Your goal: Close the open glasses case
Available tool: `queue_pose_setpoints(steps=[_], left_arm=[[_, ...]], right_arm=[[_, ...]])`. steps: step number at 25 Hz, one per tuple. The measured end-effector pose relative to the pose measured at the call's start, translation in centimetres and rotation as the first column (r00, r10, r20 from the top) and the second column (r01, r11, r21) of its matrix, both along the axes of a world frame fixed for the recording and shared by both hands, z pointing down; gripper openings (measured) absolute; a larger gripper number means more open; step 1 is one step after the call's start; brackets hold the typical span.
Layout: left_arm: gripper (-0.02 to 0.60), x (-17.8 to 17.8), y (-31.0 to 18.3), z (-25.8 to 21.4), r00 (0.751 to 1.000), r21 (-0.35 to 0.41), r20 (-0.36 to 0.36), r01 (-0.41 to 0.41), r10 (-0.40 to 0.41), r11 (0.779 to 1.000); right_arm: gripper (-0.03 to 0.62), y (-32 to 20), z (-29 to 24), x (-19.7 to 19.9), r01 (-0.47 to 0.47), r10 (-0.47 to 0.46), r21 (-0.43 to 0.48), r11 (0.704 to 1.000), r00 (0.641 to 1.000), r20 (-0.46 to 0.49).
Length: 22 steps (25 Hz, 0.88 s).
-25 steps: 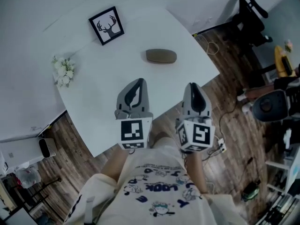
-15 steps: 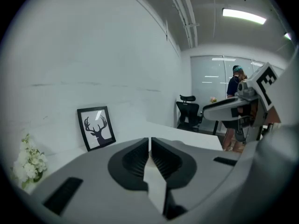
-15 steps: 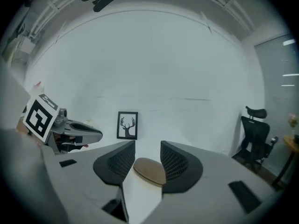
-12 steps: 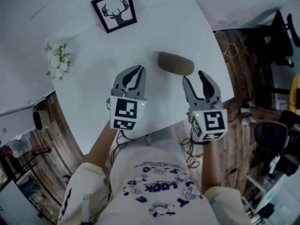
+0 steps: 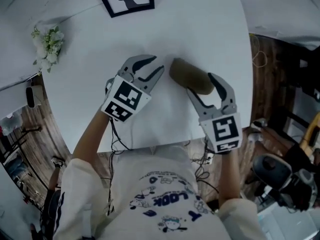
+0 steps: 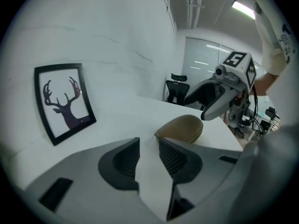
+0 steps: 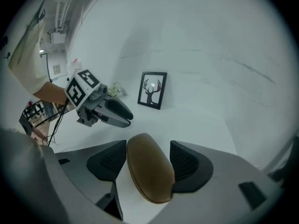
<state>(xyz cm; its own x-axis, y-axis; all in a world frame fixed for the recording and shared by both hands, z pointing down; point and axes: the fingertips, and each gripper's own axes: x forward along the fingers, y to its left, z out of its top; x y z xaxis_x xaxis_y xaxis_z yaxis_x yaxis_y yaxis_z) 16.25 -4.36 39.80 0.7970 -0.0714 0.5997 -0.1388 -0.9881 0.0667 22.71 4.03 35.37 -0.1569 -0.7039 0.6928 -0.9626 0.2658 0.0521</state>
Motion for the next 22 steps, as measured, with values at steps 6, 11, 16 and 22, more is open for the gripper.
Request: queue_pose_setpoints(steps=[6,11,16,22], left_arm=[[0.135,1.8,-0.7,3.5,0.960,0.120,0.159,-0.252,0.232,0.960],[0.135,3.9,-0.6,4.6,0.901,0.097,0.201,-0.409,0.384,0.907],[0.133,5.2,-0.9,5.2,0.836,0.089,0.225,-0.529,0.501,0.844],[0.132,5.5,-1.0,5.8,0.754,0.144,0.255,-0.649,0.606,0.747]], right_arm=[[0.299,-0.3,2.8,0.2,0.189,-0.198,-0.118,0.975,0.978,-0.067],[0.305,0.2,4.7,0.9,0.270,-0.297,-0.212,0.939,0.949,-0.109],[0.305,-0.1,5.6,0.9,0.319,-0.347,-0.246,0.915,0.935,-0.077],[0.305,-0.5,6.3,0.1,0.377,-0.408,-0.283,0.882,0.911,-0.058]])
